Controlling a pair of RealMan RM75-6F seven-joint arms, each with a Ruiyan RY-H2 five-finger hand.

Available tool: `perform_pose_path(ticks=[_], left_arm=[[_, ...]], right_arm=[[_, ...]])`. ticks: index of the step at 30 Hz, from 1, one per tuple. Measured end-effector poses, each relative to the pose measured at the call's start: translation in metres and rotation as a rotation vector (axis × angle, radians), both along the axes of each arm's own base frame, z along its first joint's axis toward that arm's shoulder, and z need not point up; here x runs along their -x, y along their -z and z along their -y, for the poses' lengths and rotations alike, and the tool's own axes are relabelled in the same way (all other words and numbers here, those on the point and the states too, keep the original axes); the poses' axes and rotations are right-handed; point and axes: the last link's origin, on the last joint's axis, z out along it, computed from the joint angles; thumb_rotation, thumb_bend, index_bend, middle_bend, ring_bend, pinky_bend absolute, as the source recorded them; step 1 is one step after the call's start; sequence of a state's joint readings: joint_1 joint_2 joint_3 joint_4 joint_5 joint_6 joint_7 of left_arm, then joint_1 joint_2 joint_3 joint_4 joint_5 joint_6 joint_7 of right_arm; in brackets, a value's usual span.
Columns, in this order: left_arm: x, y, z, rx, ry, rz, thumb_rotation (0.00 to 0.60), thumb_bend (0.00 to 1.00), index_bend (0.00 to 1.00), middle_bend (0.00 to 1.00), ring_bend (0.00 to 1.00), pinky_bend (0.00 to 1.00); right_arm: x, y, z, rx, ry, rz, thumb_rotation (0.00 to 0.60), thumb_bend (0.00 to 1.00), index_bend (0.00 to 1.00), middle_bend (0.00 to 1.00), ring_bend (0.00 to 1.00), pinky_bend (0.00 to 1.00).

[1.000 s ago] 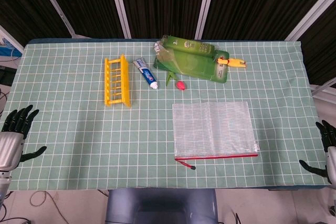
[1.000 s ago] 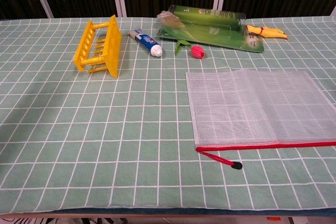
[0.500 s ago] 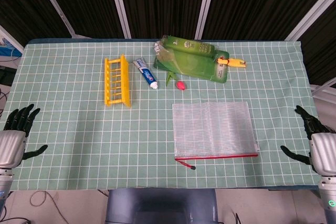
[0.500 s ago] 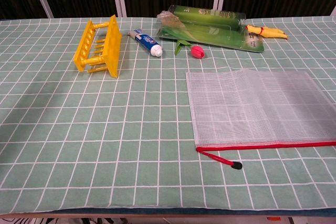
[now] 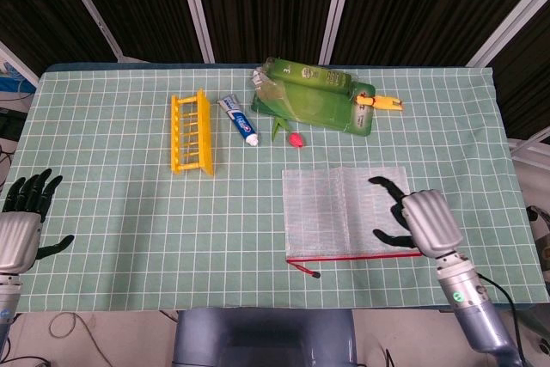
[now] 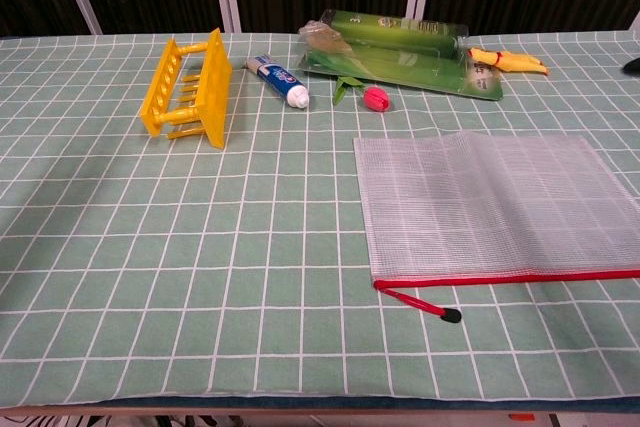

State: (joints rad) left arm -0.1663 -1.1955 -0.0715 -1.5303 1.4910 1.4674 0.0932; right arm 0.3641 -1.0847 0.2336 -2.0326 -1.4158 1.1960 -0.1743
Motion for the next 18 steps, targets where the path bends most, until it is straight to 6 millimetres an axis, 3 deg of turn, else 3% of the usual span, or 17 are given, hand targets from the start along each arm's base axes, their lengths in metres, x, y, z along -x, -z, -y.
perform_pose_path(ticks=[8,18], left_arm=[[0.001,0.001,-0.002,-0.016,-0.021,-0.021,0.600,0.01,0.00,0.00,0.00,0.00],[0.001,0.003,-0.003,-0.009,-0.028,-0.027,0.600,0.01,0.00,0.00,0.00,0.00]], right_arm=[[-0.035,0.055,0.005,-0.160,-0.017,-0.016,0.600,0.28,0.47,1.00,1.00,1.00],[-0.055,0.127,-0.011,-0.318,0.020,-0.029,0.600,0.31,0.50,1.00,1.00,1.00]])
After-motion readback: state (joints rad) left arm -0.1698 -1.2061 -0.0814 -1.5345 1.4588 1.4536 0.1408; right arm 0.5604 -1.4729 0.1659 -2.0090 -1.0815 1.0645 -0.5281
